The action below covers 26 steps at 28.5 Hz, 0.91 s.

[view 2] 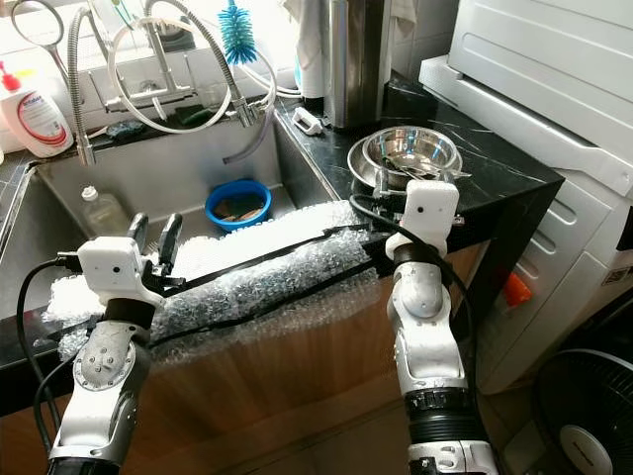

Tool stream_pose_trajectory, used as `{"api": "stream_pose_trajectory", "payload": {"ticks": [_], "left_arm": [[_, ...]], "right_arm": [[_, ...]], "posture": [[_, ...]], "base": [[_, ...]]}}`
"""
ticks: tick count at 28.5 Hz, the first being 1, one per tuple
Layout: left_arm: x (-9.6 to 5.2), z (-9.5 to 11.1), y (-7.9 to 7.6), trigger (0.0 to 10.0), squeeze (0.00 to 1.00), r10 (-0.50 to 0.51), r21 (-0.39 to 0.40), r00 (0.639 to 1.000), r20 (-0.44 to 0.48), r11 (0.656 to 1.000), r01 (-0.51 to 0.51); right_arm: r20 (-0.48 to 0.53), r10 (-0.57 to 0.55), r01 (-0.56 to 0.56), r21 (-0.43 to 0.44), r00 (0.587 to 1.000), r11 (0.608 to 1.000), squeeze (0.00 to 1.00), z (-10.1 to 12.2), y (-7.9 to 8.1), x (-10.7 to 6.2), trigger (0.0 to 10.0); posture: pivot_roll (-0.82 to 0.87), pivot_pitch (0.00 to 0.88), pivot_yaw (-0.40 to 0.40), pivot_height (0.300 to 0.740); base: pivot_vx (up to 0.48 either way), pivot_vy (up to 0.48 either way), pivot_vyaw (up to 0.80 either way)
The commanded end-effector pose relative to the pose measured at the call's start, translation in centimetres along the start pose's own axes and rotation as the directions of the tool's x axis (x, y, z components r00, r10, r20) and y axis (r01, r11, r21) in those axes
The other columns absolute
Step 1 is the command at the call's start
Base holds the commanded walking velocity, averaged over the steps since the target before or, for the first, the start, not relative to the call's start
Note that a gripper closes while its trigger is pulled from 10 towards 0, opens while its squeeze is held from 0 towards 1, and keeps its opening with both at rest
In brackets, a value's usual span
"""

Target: Kitchen organization

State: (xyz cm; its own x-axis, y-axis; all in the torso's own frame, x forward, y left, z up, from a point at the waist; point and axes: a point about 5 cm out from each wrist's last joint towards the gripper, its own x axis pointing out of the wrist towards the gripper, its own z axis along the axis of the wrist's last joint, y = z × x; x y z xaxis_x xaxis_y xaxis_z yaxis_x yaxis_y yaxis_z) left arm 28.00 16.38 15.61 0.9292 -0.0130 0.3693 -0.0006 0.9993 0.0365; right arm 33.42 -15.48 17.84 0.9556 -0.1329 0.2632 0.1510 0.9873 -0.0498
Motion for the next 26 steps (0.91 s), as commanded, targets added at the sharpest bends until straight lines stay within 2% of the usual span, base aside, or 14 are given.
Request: {"api": "stream_pose_trajectory", "payload": {"ticks": [1,2,4,5,6,14,15,16,19,20,21,22,23,26], "left_arm": [[-0.1,-0.2,0.3,10.0,0.0,0.001,0.009,1.0,-0.016,1.0,0.0],[-0.1,-0.2,0.3,10.0,0.0,0.001,0.01,1.0,-0.016,1.0,0.0],[-0.1,-0.2,0.3,10.0,0.0,0.0,0.011,1.0,-0.015,1.0,0.0],[-0.1,-0.2,0.3,10.0,0.0,0.001,0.011,1.0,-0.016,1.0,0.0],[-0.1,-0.2,0.3,10.0,0.0,0.001,0.011,1.0,-0.017,1.0,-0.001],[0.0,-0.3,0.2,10.0,0.0,-0.004,0.012,1.0,-0.016,1.0,0.004],[0.0,-0.3,0.1,10.0,0.0,-0.004,0.012,1.0,-0.015,1.0,0.004],[0.0,-0.2,0.1,10.0,0.0,-0.006,0.012,1.0,-0.015,1.0,0.006],[0.0,-0.2,0.0,10.0,0.0,-0.008,0.013,1.0,-0.013,1.0,0.008],[0.0,-0.2,0.0,10.0,0.0,-0.008,0.014,1.0,-0.013,1.0,0.008],[0.1,-0.2,0.0,10.0,0.0,-0.007,0.015,1.0,-0.013,1.0,0.008],[0.1,-0.2,0.0,10.0,0.0,-0.007,0.015,1.0,-0.013,1.0,0.007],[0.1,-0.2,0.0,10.0,0.0,-0.007,0.016,1.0,-0.013,1.0,0.007],[0.1,-0.2,0.1,10.0,0.0,-0.008,0.016,1.0,-0.012,1.0,0.008]], "right_arm": [[-0.013,0.001,-0.001,-0.014,1.0,1.0,0.0,-0.1,0.2,0.2,0.6],[-0.029,-0.007,0.006,-0.027,1.0,1.0,0.0,-0.3,0.1,0.4,0.0],[-0.03,-0.014,0.014,-0.024,0.999,1.0,0.0,-0.3,0.0,0.5,0.0],[-0.033,-0.018,0.017,-0.029,0.999,0.999,0.0,-0.4,-0.1,0.5,3.4],[-0.037,-0.022,0.021,-0.033,0.999,0.999,0.0,-0.4,-0.1,0.5,10.0],[-0.034,-0.034,0.032,-0.049,0.999,0.998,0.0,-0.3,-0.5,1.2,10.0],[-0.032,-0.035,0.034,-0.049,0.999,0.998,0.0,-0.2,-0.6,1.3,7.8],[-0.031,-0.035,0.034,-0.051,0.999,0.998,0.0,-0.2,-0.6,1.4,0.0],[-0.029,-0.033,0.031,-0.053,0.999,0.998,0.0,-0.2,-0.6,1.5,0.0],[-0.032,-0.03,0.029,-0.051,0.999,0.998,0.0,-0.2,-0.5,1.5,0.9],[-0.036,-0.029,0.027,-0.051,0.999,0.998,0.0,-0.3,-0.5,1.5,6.4],[-0.039,-0.028,0.026,-0.051,0.999,0.998,0.0,-0.3,-0.4,1.5,6.4],[-0.041,-0.029,0.027,-0.051,0.999,0.998,0.0,-0.3,-0.4,1.5,10.0],[-0.051,-0.031,0.028,-0.051,0.998,0.998,0.0,-0.5,-0.4,1.5,10.0]], "posture": [[-0.19,0.0,0.102,0.74],[-0.19,0.0,0.102,0.74],[-0.19,0.0,0.102,0.74],[-0.19,0.0,0.101,0.74],[-0.19,0.0,0.101,0.74],[-0.19,0.0,0.103,0.74],[-0.19,0.0,0.102,0.74],[-0.19,0.0,0.102,0.74],[-0.19,0.0,0.101,0.74],[-0.19,0.0,0.099,0.74],[-0.19,0.0,0.099,0.74],[-0.19,0.0,0.099,0.74],[-0.19,0.0,0.099,0.74],[-0.19,0.0,0.102,0.74]], "base": [[0.0,0.0,0.0],[0.0,0.0,0.0],[0.0,0.0,0.0],[0.0,0.0,0.0],[0.0,0.0,0.0],[0.0,0.0,0.0],[0.0,0.0,0.0],[0.0,0.0,0.0],[0.0,0.0,0.0],[0.0,0.0,0.0],[0.0,0.0,0.0],[0.0,0.0,0.0],[0.0,0.0,0.0],[0.0,0.0,0.0]]}}
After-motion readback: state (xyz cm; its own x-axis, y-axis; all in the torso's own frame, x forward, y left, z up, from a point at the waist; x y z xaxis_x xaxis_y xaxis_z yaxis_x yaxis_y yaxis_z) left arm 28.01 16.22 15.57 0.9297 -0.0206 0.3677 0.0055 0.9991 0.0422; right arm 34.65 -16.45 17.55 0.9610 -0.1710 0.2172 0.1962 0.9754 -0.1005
